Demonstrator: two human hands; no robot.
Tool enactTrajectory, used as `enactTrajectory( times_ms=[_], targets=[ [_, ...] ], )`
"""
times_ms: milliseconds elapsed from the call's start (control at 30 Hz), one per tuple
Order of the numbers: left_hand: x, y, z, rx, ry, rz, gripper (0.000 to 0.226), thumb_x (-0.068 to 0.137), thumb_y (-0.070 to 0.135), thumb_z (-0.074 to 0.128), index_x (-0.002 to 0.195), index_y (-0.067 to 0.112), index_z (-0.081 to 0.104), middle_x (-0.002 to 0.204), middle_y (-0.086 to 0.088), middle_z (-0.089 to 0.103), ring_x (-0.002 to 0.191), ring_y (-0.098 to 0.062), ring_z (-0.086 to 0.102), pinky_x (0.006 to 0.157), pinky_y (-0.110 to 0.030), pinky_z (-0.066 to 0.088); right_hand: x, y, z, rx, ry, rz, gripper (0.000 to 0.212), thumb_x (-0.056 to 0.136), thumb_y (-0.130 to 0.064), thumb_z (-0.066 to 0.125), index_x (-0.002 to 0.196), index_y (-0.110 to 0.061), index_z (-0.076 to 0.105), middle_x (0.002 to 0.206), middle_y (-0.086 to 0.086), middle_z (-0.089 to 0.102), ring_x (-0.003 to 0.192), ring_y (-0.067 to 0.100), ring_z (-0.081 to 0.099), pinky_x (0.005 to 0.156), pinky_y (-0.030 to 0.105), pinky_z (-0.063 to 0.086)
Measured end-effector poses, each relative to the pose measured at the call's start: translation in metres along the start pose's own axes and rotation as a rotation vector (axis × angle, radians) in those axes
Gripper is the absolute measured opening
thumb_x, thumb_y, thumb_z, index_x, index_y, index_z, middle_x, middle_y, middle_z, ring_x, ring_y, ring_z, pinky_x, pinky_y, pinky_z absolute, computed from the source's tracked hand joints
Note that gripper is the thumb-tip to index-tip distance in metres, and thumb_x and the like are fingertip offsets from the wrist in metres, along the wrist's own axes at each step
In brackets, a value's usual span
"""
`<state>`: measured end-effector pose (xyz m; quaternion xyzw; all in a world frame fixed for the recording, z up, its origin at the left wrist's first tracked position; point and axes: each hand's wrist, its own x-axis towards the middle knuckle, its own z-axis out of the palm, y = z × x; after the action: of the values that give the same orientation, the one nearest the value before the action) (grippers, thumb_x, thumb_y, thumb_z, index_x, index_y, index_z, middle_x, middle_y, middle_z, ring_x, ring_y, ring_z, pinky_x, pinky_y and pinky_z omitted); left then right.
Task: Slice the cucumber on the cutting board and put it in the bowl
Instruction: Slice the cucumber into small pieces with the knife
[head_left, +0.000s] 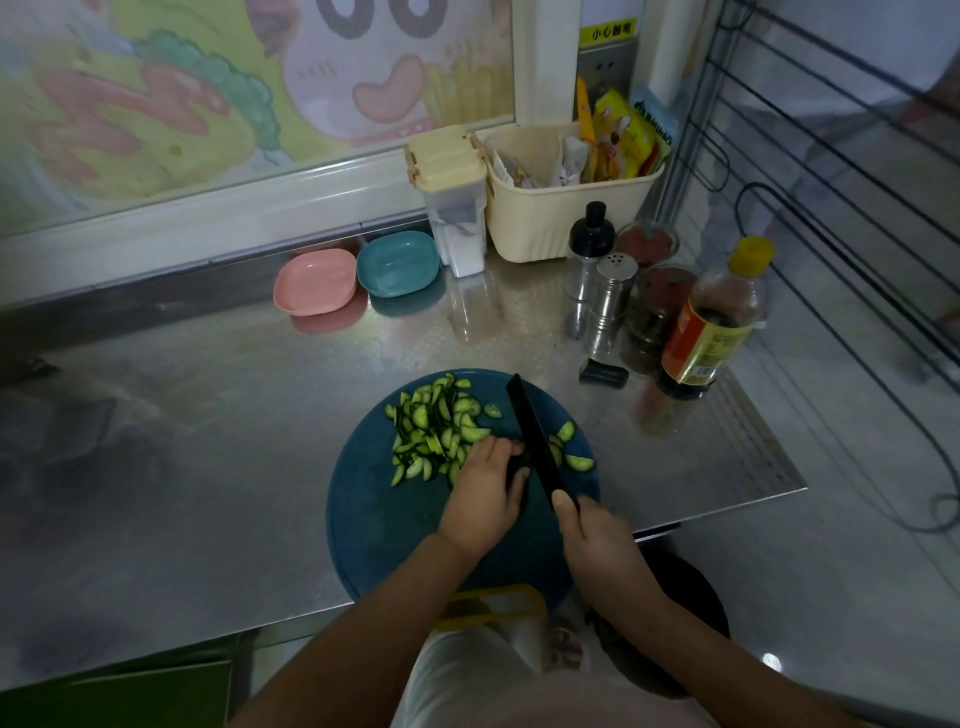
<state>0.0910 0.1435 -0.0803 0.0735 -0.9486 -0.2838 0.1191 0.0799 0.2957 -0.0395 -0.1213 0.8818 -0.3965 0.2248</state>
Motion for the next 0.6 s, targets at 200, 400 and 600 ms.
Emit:
enactTrajectory(
  times_ms=[200,400,600],
  targets=[
    [0.002,0.0,-0.001,-0.008,-0.004,-0.001,0.015,0.087,0.011,0.059,0.102,0.005,0.059,0.098,-0.01,0.053,0.09,-0.024,0.052,0.076,-0.023,0.037,0.009,-0.008,0.001,-0.052,-0.031,0.018,0.039,0.102,-0.034,0.031,0.066,-0.02,0.035,0.062,-0.001,0.044,0.054,0.007,0.039,0.05,0.024,0.031],
    [-0.002,-0.001,-0.002,-0.019,0.003,0.012,0.022,0.088,0.014,0.055,0.108,0.006,0.06,0.101,-0.009,0.055,0.095,-0.02,0.051,0.083,-0.021,0.037,0.016,-0.009,0.008,-0.065,-0.033,0.054,0.039,0.101,-0.036,0.029,0.067,-0.019,0.037,0.063,0.0,0.045,0.054,0.008,0.041,0.046,0.017,0.034],
    [-0.001,-0.001,-0.003,-0.049,0.008,0.006,0.025,0.088,0.015,0.052,0.11,0.005,0.058,0.102,-0.009,0.055,0.096,-0.014,0.045,0.084,-0.019,0.035,0.014,-0.003,0.006,0.053,-0.038,0.073,0.041,0.1,-0.037,0.031,0.068,-0.015,0.041,0.064,0.003,0.048,0.057,0.014,0.046,0.049,0.02,0.031]
  ],
)
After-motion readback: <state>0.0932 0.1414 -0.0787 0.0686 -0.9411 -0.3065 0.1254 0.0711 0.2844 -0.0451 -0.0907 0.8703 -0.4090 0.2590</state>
